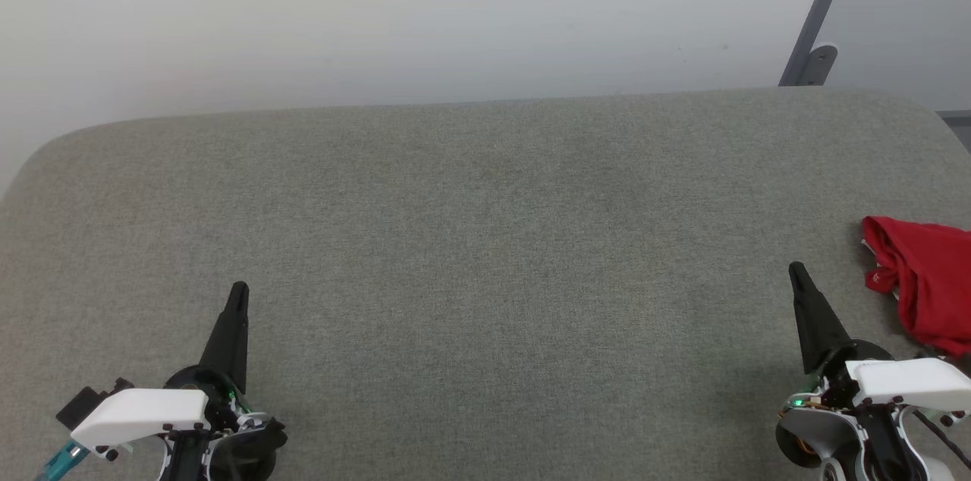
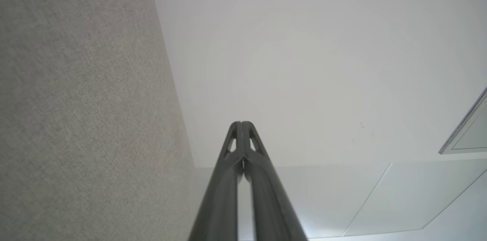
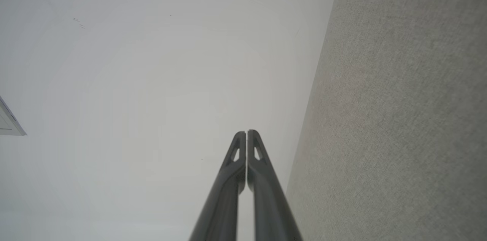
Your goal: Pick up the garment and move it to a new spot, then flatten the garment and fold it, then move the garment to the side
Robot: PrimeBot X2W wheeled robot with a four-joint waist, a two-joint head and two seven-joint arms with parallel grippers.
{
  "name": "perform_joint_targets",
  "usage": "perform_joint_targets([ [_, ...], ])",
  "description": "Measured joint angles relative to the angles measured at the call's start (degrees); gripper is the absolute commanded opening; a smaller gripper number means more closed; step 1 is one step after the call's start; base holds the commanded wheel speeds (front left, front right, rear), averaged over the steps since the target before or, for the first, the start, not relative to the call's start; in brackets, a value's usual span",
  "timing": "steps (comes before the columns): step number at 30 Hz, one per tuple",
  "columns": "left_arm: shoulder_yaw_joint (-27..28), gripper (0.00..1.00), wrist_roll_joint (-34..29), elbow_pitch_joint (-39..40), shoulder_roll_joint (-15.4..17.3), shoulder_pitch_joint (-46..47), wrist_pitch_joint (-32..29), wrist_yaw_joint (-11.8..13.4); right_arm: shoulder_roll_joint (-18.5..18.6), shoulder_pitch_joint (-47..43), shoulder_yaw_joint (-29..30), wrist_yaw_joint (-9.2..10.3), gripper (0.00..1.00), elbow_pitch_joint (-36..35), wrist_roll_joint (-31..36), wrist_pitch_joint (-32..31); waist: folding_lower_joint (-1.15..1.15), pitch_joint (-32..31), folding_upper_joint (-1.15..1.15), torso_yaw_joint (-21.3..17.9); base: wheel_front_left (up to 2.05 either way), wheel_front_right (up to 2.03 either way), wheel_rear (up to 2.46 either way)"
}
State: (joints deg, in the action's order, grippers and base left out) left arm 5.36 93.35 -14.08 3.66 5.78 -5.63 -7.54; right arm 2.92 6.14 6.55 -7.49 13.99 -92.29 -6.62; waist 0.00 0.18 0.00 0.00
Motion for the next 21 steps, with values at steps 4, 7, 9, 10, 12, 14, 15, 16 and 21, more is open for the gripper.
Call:
perform_joint_targets([
  [4,0.04,0.00,-0.01,0.00,-0.04,0.00,-0.04,0.00,0.00,0.00,0.02,0.00,0.00,0.00,0.00,0.00,0.00,0.00,0.00,0.00,0.00,0.00,0.00],
  [7,0.10,0.00,-0.07,0.00,-0.07,0.01,-0.10,0.00,0.00,0.00,0.01,0.00,0.00,0.00,0.00,0.00,0.00,0.00,0.00,0.00,0.00,0.00,0.00],
  [9,0.12,0.00,-0.09,0.00,-0.08,0.01,-0.10,0.00,0.00,0.00,0.02,0.00,0.00,0.00,0.00,0.01,0.00,0.00,0.00,0.00,0.00,0.00,0.00],
  [10,0.13,0.00,-0.09,0.00,-0.08,0.01,-0.10,0.00,0.00,0.00,0.00,0.00,0.00,0.00,0.00,0.00,0.00,0.00,0.00,0.00,0.00,0.00,0.00],
  [12,0.16,0.00,-0.09,0.00,-0.10,0.01,-0.11,0.00,0.00,0.00,0.02,0.00,0.00,0.00,0.00,0.00,0.00,0.00,0.00,0.00,0.00,0.00,0.00],
  [14,0.19,0.00,-0.09,0.00,-0.11,0.01,-0.12,0.00,0.00,0.00,0.01,0.00,0.00,0.00,0.00,0.01,0.00,0.00,0.00,0.00,0.00,0.00,0.00],
  [15,0.20,0.00,-0.09,0.00,-0.11,0.02,-0.14,0.00,0.00,0.00,0.01,0.00,0.00,0.00,0.00,0.00,0.00,0.00,0.00,0.00,0.00,0.00,0.00],
  [16,0.21,0.00,-0.10,0.00,-0.12,0.02,-0.15,0.00,0.00,0.00,-0.01,0.00,0.00,0.00,0.00,0.00,0.00,0.00,0.00,0.00,0.00,0.00,0.00],
  [21,0.26,0.00,-0.11,0.00,-0.16,0.03,-0.16,0.00,0.00,0.00,-0.01,0.00,0.00,0.00,0.00,0.01,0.00,0.00,0.00,0.00,0.00,0.00,0.00],
])
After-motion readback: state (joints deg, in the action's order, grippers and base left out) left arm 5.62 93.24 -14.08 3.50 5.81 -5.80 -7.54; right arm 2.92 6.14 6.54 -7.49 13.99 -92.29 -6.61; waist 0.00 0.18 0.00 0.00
